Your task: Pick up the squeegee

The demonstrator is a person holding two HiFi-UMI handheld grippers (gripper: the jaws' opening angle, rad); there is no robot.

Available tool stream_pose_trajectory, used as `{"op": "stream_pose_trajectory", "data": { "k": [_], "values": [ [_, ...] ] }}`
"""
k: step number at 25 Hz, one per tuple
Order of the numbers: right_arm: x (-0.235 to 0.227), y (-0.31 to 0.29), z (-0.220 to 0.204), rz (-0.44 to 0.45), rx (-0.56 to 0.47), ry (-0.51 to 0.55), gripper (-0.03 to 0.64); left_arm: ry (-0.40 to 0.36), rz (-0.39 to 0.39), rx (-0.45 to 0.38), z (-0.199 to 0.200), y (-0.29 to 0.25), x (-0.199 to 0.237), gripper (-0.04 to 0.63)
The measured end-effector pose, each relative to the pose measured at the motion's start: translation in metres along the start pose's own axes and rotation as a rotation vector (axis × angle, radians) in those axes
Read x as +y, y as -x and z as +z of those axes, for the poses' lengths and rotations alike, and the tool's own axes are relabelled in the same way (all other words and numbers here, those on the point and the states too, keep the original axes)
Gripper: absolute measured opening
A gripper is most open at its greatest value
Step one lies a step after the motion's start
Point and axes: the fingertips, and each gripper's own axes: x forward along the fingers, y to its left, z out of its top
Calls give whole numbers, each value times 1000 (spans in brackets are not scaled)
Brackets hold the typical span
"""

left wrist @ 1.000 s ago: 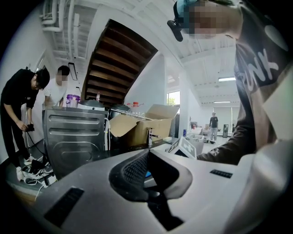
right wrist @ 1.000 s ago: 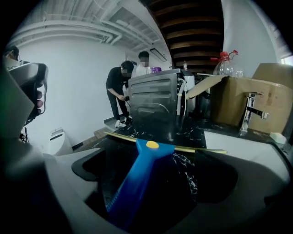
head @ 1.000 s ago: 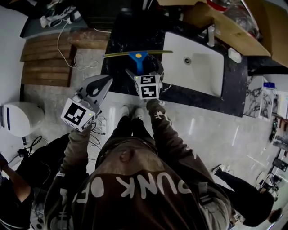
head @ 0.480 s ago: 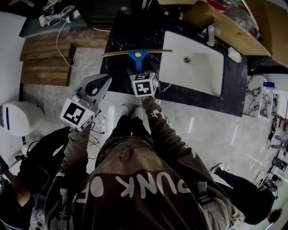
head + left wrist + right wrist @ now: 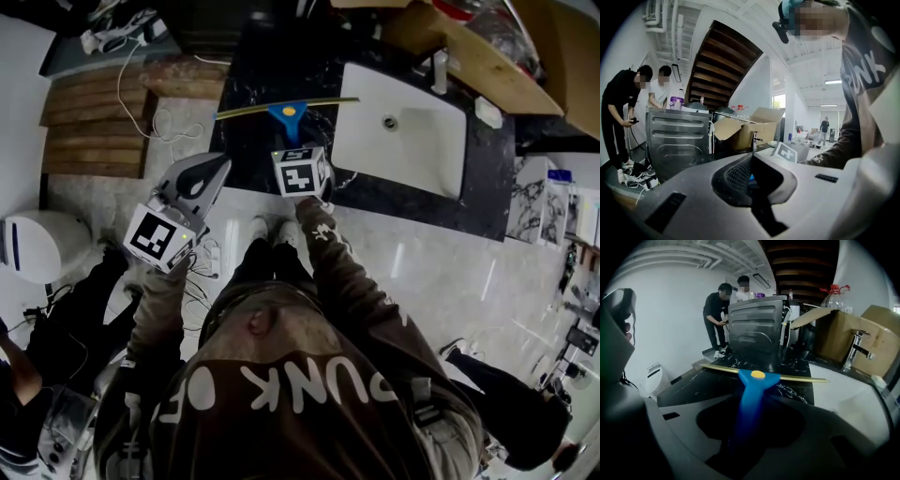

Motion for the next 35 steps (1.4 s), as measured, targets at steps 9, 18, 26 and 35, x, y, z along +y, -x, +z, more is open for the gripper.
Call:
{"op": "stream_pose_trajectory", "data": {
  "k": [9, 18, 26, 35],
  "values": [
    [-18, 14, 2, -12, -56, -45, 144, -6, 11, -2, 4, 4, 2, 3],
    [-38, 63, 27, -23, -173, -32, 144, -38, 8, -13, 18, 0, -1, 3],
    [-45, 132, 70, -21, -347, 14, 144, -67, 15, -38, 36, 0, 2, 3],
    [-45, 231, 122, 27, -576, 104, 144, -96, 34, -66, 61, 8, 3, 3]
  ]
}}
